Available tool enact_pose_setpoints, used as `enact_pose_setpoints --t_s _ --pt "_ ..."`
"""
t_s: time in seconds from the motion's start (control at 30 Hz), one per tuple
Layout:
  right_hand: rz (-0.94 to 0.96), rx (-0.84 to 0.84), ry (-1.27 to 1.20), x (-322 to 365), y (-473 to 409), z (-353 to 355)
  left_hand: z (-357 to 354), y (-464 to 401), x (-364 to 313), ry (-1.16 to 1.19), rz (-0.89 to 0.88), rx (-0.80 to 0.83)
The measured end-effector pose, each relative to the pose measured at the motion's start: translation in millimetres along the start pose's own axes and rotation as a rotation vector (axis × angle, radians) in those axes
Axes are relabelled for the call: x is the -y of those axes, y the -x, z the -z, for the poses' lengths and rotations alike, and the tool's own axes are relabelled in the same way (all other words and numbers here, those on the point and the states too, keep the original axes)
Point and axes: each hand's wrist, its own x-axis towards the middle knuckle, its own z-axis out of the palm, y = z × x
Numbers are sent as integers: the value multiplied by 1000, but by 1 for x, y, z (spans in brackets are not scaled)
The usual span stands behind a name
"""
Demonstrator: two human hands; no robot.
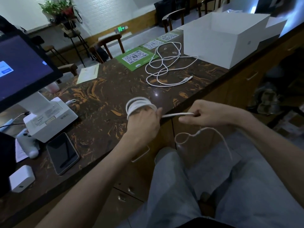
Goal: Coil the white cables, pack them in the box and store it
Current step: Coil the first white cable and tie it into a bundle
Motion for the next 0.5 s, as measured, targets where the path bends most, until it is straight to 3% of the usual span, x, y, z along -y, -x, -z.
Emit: enact_pose_setpoints --t_s 0.13,0.27,0.37,0.5 --pt "-17 29 69 7 9 36 -9 6 -5 483 -97 390" --pt "21 -242 85 2 -16 44 4 20 -34 1049 -253 801" --pt "-62 -272 13 -4 -29 18 19 22 -51 1294 -461 696" --pt "-155 -39 -115 -18 -12 -13 45 -4 -56 1697 -439 512"
